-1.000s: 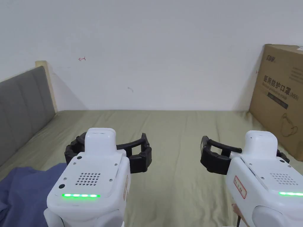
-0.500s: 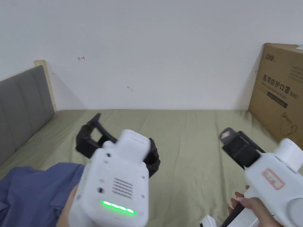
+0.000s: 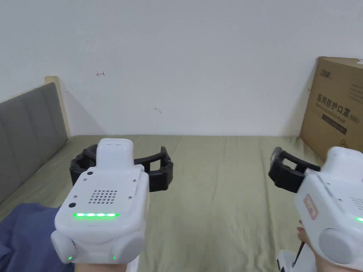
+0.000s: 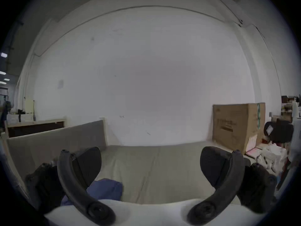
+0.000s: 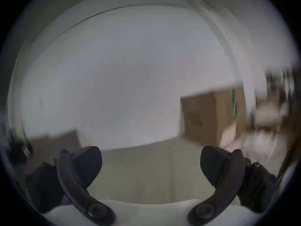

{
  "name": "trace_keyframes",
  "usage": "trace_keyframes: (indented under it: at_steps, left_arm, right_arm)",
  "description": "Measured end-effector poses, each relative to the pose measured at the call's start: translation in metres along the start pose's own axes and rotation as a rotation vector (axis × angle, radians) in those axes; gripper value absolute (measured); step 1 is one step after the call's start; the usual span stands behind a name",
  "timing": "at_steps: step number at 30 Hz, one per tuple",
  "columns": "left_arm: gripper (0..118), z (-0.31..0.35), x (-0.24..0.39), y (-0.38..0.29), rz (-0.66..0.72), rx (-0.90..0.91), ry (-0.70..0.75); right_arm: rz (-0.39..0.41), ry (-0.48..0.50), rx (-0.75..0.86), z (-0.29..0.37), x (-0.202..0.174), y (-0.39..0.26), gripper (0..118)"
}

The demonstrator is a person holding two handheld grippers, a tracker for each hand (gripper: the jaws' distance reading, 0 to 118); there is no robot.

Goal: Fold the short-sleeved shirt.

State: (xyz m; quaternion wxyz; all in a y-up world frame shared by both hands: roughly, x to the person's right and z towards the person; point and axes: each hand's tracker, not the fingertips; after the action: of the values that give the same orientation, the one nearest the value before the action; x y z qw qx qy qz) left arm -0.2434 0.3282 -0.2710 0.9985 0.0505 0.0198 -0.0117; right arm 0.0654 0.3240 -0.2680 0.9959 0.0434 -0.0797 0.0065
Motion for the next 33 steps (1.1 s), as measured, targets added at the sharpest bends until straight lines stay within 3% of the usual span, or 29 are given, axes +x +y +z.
trace_keyframes:
  at_steps: [1, 5, 12, 17, 20, 28, 31, 33]
  left_arm:
    - [118, 0.003, 0.001, -0.002, -0.034, 0.022, 0.005]
    - [118, 0.006, 0.006, -0.005, -0.082, 0.025, -0.038]
    - [118, 0.004, 0.01, -0.004, -0.055, -0.007, -0.06]
    - [118, 0.004, 0.011, -0.003, 0.006, -0.029, -0.042]
    - [118, 0.005, 0.011, -0.004, 0.022, -0.027, -0.04]
    - [118, 0.015, 0.017, -0.01, -0.026, 0.004, -0.04]
    - [118, 0.016, 0.018, -0.012, -0.013, -0.017, -0.063]
    - [111, 0.017, 0.017, -0.011, 0.001, -0.05, -0.123]
  right_arm:
    - [0.006, -0.005, -0.009, 0.0, -0.004, 0.003, 118]
    - [-0.116, 0.038, -0.04, -0.002, -0.006, 0.005, 118]
    - [-0.061, 0.106, -0.067, 0.002, -0.009, -0.002, 118]
    - [-0.044, 0.1, -0.07, 0.005, -0.012, -0.004, 118]
    - [-0.068, 0.141, -0.073, 0.005, -0.009, -0.005, 118]
    - [-0.053, 0.126, -0.069, 0.008, -0.011, -0.008, 118]
    - [-0.084, 0.141, -0.093, 0.009, -0.012, -0.009, 118]
    - [-0.096, 0.149, -0.105, 0.011, -0.011, -0.01, 117]
